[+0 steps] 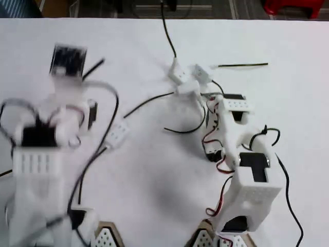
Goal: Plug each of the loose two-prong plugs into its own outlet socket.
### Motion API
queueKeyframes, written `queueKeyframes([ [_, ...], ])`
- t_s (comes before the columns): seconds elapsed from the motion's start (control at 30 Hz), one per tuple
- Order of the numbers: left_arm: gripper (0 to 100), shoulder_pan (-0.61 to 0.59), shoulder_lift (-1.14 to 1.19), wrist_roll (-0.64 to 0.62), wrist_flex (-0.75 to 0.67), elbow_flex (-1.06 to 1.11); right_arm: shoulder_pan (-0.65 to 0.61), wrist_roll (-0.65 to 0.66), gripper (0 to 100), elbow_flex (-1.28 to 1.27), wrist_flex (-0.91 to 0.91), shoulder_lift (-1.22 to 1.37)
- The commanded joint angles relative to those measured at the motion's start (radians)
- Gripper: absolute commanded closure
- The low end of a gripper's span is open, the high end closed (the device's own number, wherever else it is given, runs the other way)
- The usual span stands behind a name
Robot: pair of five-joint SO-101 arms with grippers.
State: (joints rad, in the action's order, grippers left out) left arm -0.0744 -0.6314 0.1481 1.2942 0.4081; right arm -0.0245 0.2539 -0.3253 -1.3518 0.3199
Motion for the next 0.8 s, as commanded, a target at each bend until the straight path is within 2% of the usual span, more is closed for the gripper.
queueKeyframes([
  [0.0,98,0.013,0.288,0.009,0.170,-0.338,0.005,-0.008,98.0,-0.028,0.047,-0.028],
  [0.27,98,0.082,0.745,0.091,0.448,-0.760,0.005,-0.008,98.0,-0.029,0.068,-0.022],
  [0.4,98,0.107,0.912,0.095,0.453,-0.850,0.005,-0.008,98.0,-0.029,0.068,-0.021],
  [0.5,98,0.151,0.998,0.170,0.459,-0.865,0.007,-0.008,98.0,-0.031,0.068,-0.019],
  [0.6,98,0.196,1.021,0.192,0.471,-0.853,0.007,-0.008,98.0,-0.031,0.070,-0.019],
  [0.77,98,0.186,1.010,0.195,0.470,-0.829,0.007,-0.008,98.0,-0.031,0.071,-0.019],
])
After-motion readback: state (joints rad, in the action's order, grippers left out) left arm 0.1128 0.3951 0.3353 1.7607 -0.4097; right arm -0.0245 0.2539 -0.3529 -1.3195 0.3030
